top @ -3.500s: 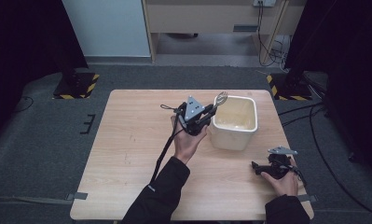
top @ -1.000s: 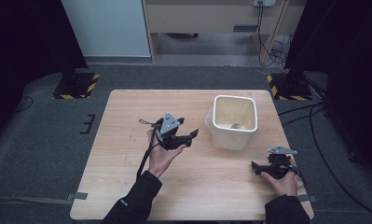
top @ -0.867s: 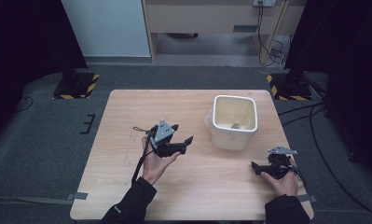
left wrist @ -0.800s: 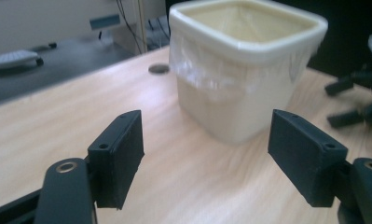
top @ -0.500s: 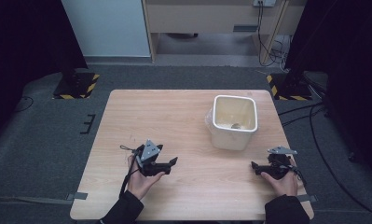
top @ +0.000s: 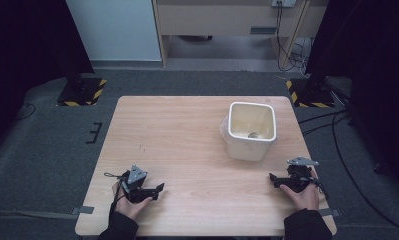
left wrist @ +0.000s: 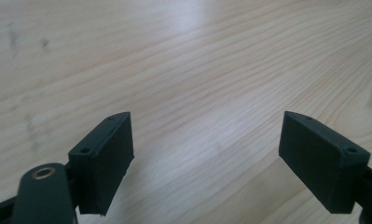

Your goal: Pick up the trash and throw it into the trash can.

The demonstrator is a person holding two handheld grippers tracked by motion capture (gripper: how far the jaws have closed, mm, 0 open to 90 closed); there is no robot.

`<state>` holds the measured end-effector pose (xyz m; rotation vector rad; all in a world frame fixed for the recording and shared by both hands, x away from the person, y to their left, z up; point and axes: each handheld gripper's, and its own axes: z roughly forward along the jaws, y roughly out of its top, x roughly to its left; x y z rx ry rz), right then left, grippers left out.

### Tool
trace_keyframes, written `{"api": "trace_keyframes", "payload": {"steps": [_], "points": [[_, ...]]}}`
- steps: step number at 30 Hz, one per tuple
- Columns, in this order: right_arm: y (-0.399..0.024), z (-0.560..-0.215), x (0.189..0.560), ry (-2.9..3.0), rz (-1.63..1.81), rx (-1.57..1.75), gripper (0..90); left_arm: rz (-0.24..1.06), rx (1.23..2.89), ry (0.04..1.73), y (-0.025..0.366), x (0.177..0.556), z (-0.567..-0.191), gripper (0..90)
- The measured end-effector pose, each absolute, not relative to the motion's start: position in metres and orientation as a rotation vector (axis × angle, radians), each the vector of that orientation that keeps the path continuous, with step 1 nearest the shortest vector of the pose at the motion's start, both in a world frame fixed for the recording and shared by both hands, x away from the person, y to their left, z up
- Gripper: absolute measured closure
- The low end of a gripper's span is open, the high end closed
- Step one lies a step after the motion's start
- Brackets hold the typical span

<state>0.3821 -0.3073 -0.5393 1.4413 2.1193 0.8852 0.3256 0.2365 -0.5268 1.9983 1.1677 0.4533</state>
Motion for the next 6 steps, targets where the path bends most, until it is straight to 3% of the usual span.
{"api": "trace_keyframes", "payload": {"steps": [6], "points": [[-0.307,-0.539,0.382,2.12,0.887,1.441,0.6,0.516,2.044,1.25,0.259,0.321,-0.533,15.0]]}}
